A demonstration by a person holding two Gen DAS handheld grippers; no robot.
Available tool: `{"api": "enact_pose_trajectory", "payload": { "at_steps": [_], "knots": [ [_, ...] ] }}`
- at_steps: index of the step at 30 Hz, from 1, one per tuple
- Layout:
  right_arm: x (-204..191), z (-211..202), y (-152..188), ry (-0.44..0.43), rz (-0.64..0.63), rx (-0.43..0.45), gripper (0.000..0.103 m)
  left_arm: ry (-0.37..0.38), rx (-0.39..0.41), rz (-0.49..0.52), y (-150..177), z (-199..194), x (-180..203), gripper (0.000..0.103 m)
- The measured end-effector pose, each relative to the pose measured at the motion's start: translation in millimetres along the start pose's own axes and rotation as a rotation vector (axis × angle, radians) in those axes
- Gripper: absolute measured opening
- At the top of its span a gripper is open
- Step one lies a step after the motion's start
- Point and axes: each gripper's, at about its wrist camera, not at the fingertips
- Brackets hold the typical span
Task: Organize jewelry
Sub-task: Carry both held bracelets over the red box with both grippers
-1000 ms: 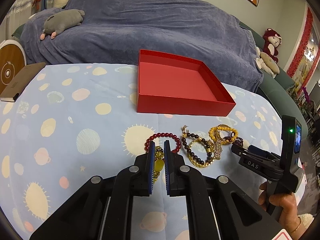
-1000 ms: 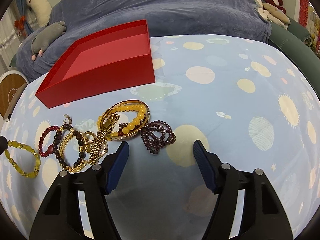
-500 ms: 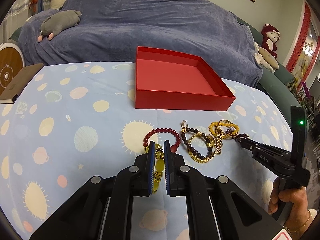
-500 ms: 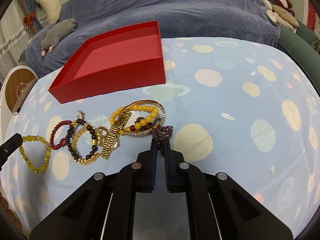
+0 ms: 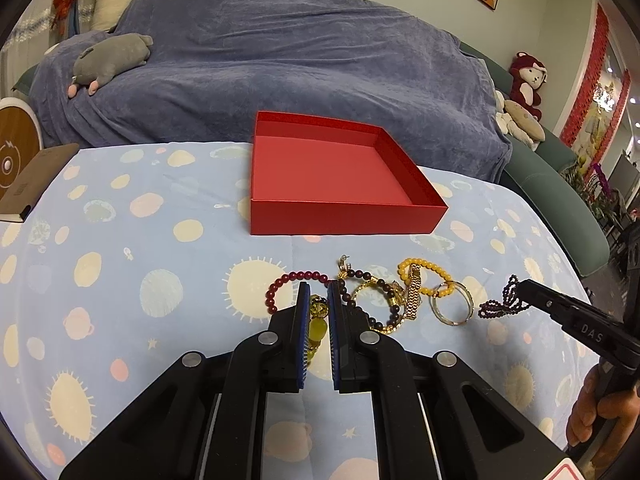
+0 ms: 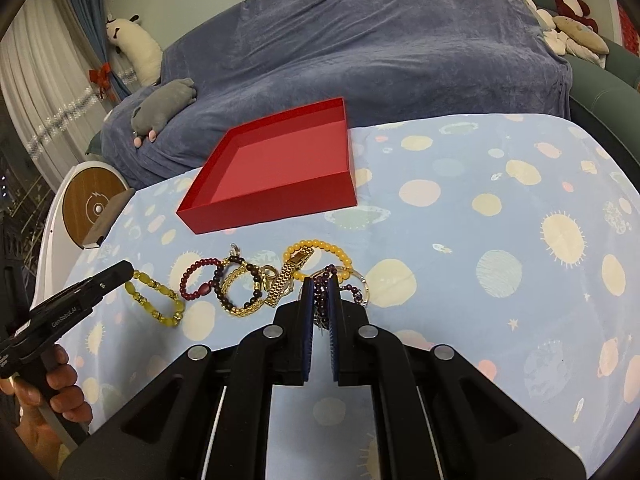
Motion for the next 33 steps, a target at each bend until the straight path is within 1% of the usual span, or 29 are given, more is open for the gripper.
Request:
{"api": "enact_pose_trajectory", "payload": {
  "at_steps": [3, 6, 8, 12, 15, 17, 19, 23, 25, 26, 28, 29, 33],
  "knots": [
    [8, -7, -5, -0.050, 0.060, 0.007, 0.007, 0.000, 0.000, 0.014, 1, 0, 4, 0.007],
    [5, -17, -12, -0.021, 0.038, 0.035, 0.007, -0.002, 0.002, 0.031, 1, -2, 7, 0.007],
    [2, -23, -21, -0.024, 0.033, 0.050, 0.007, 0.002, 0.002, 0.036, -5, -5, 8, 0.007],
    [-10, -27, -51, -0.008, -0.013, 0.074, 0.007, 0.006, 0.028, 0.066, -28, -13, 13, 0.007],
    [-22, -16, -82, -0.008, -0.063, 0.079, 0.007, 0.007, 0.046, 0.084, -58, -12, 16, 0.007],
    [-28, -1, -103, -0.021, -0.071, 0.074, 0.007, 0.012, 0.063, 0.096, -82, -6, 17, 0.007],
    [-32, 19, -125, -0.043, -0.062, 0.064, 0.007, -0.002, 0.074, 0.094, -106, 6, 14, 0.007],
    [-38, 67, -162, -0.051, -0.050, 0.054, 0.007, 0.035, 0.062, 0.058, -151, 43, 1, 0.007],
    [-39, 96, -179, -0.050, -0.051, 0.035, 0.007, 0.036, 0.058, 0.046, -169, 63, -3, 0.007],
    [-38, 109, -186, -0.055, -0.044, 0.026, 0.007, 0.045, 0.054, 0.047, -177, 76, -5, 0.007],
    [-34, 139, -197, -0.075, -0.026, -0.005, 0.007, 0.035, 0.037, 0.035, -191, 103, -11, 0.007],
    [-32, 151, -201, -0.068, -0.020, -0.009, 0.007, 0.035, 0.029, 0.032, -196, 115, -14, 0.007],
    [-26, 194, -214, -0.035, -0.024, -0.028, 0.007, -0.018, 0.004, 0.015, -211, 161, -24, 0.007]
  ]
}}
Point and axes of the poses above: each gripper's, at about its wrist camera, not at the fingertips, and z roughly the way its jaws point, x to its right, y to its underside, and after that the axes turned 1 degree about x, right-handed
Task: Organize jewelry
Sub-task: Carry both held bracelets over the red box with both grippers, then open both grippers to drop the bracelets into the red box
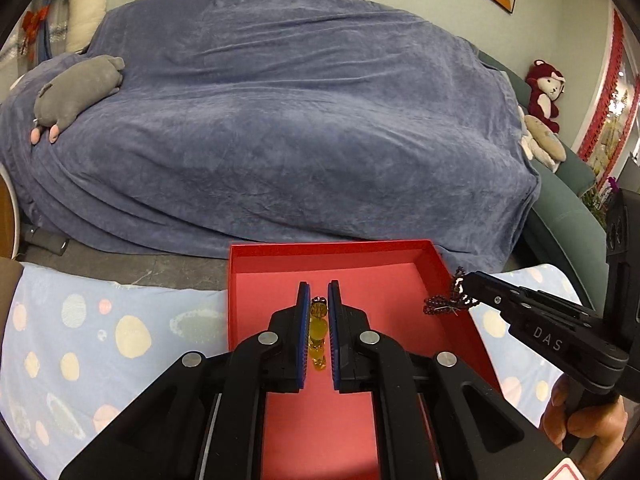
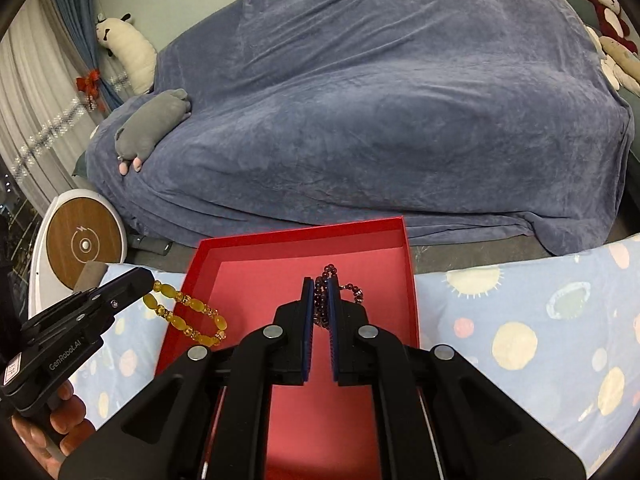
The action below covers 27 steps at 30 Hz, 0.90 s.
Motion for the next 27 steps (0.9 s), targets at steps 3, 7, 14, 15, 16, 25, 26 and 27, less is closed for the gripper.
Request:
{"api": "enact_pose_trajectory", "payload": {
  "at_steps": [3, 7, 14, 15, 16, 25, 26, 27],
  "knots": [
    [9, 26, -9, 0.008, 0.019, -0.019, 0.007, -0.021, -0.018, 0.005, -4, 27, -5, 0.007],
    [15, 51, -15, 0.026, 0.004, -0.051, 0.011, -0.054, -0.033, -0.001, -6, 51, -9, 0.010],
    [13, 43, 8, 0.058, -0.044, -0.023, 0.043, -0.086, -0.002, -0.046, 5, 44, -19, 0.049],
    [13, 37, 12, 0.055, -0.046, -0.020, 0.043, -0.091, -0.005, -0.038, 5, 41, -22, 0.049],
    [13, 32, 15, 0.051, -0.047, -0.017, 0.043, -0.107, -0.005, -0.024, 9, 35, -22, 0.049],
    [8, -58, 65, 0.035, -0.048, -0.003, 0.043, -0.127, -0.023, 0.013, 53, -40, -34, 0.049],
    [8, -70, 73, 0.043, -0.044, -0.001, 0.043, -0.124, -0.024, 0.009, 61, -50, -36, 0.049],
    [7, -80, 81, 0.048, -0.041, 0.002, 0.043, -0.120, -0.027, 0.006, 68, -59, -37, 0.049]
  ]
}}
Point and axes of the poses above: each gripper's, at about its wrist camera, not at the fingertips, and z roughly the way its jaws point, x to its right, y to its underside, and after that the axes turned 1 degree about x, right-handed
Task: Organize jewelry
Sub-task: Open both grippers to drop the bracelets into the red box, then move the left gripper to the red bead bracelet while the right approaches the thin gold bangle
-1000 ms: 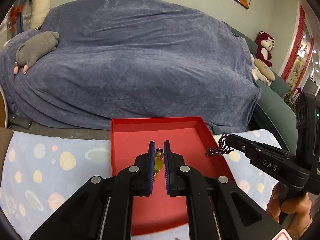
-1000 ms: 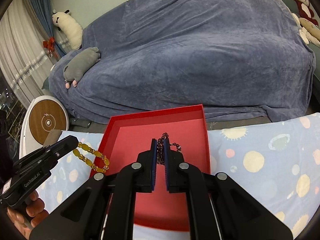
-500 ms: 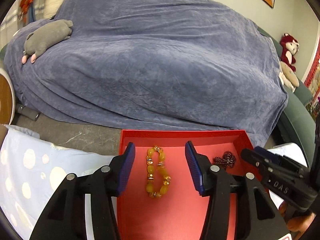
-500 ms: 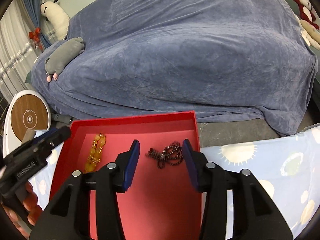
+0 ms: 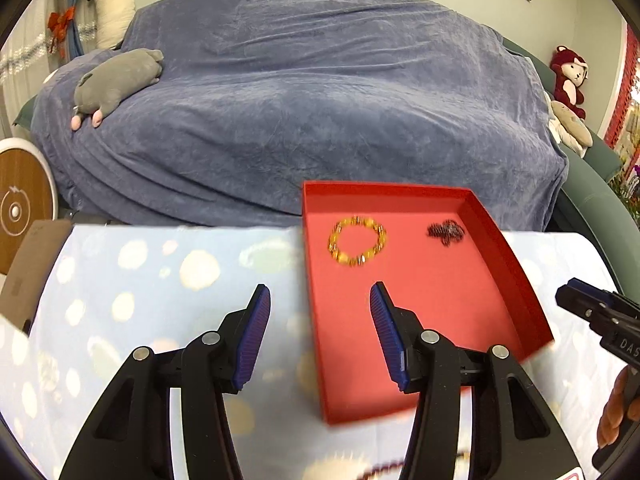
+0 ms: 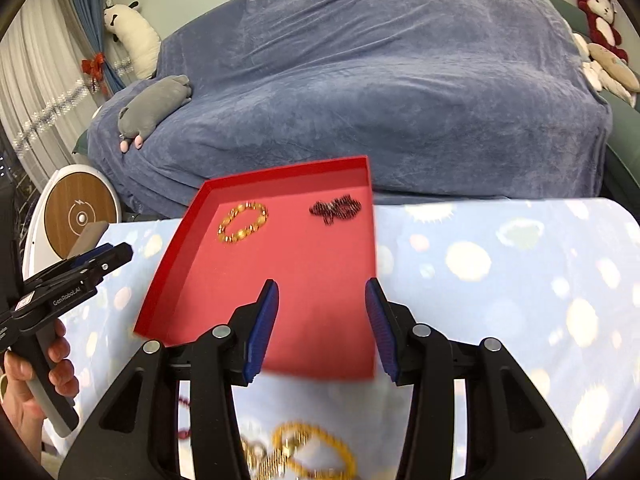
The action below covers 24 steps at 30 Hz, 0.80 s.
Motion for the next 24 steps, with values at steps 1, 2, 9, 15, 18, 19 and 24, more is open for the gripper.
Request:
{"api": "enact_pose_trajectory", "payload": {
  "at_steps": [1, 2, 9, 15, 18, 19, 24],
  "knots": [
    [0, -11, 8, -0.001, 0.001, 0.002, 0.043, 0.003, -0.004, -0.004, 8, -8, -1, 0.049],
    [-1, -20, 16, 0.003, 0.000, 0.002, 0.043, 0.007, -0.011, -0.011, 16, -16, -4, 0.049],
    [-6, -60, 67, 0.015, 0.013, -0.017, 0.043, 0.018, -0.043, 0.005, 72, -55, 2, 0.049],
    [-2, -63, 103, 0.048, 0.038, -0.033, 0.043, 0.017, -0.071, 0.003, 106, -52, 10, 0.049],
    [-1, -53, 118, 0.074, 0.006, -0.063, 0.043, 0.009, -0.085, -0.003, 117, -41, 12, 0.049],
    [0, -49, 123, 0.087, -0.005, -0.073, 0.043, 0.012, -0.093, 0.002, 121, -38, 14, 0.049],
    [6, -35, 139, 0.092, -0.011, -0.117, 0.043, 0.012, -0.110, 0.015, 128, -28, 22, 0.049]
  ]
}}
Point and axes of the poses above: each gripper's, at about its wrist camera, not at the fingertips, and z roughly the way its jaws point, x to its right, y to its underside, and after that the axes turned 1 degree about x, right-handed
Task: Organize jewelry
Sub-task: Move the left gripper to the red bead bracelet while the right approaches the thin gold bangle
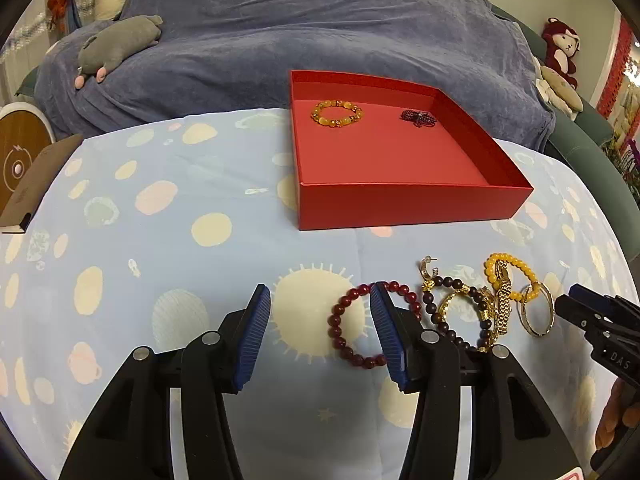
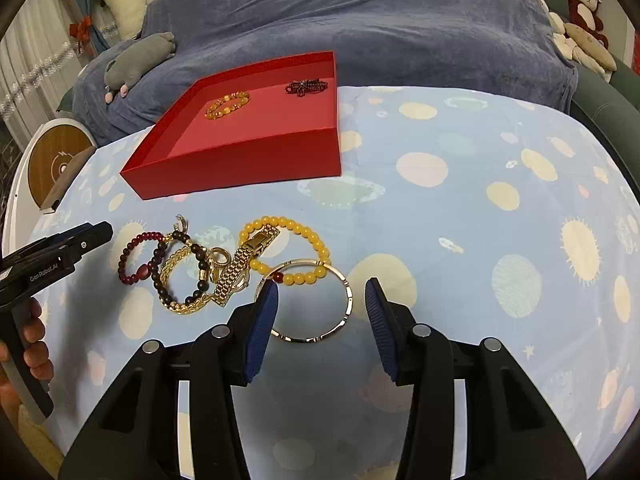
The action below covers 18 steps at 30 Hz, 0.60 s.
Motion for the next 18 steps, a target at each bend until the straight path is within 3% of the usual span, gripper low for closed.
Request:
{"api": "enact_pose_trajectory", "payload": {
  "at_steps": [1, 5, 7, 13, 15, 18],
  "knots": [
    [-1, 2, 2, -0.004, -0.001, -0.006, 0.044, 0.001, -0.001, -0.001, 1, 1, 2, 0.049],
    [-16, 4, 8, -0.012, -0.059, -0.005, 0.068, 0.016, -0.014, 0.019, 6, 5, 10, 0.049],
    [-24, 7, 10, 0.019, -0.104, 0.000, 0.073, 0.015, -0.020, 0.022, 8, 6, 12, 0.049],
    [-23, 21, 10, 0.039, -0.096, -0.017, 0.073, 0.026, -0.035, 0.026, 12, 9, 14, 0.049],
    [-21, 26, 9, 0.038, -0.085, -0.025, 0.073, 0.032, -0.037, 0.019, 13, 9, 14, 0.062],
    [-25, 27, 9, 0.046, -0.100, -0.017, 0.073, 0.022, -0.017, 0.022, 15, 6, 16, 0.066]
  ]
}}
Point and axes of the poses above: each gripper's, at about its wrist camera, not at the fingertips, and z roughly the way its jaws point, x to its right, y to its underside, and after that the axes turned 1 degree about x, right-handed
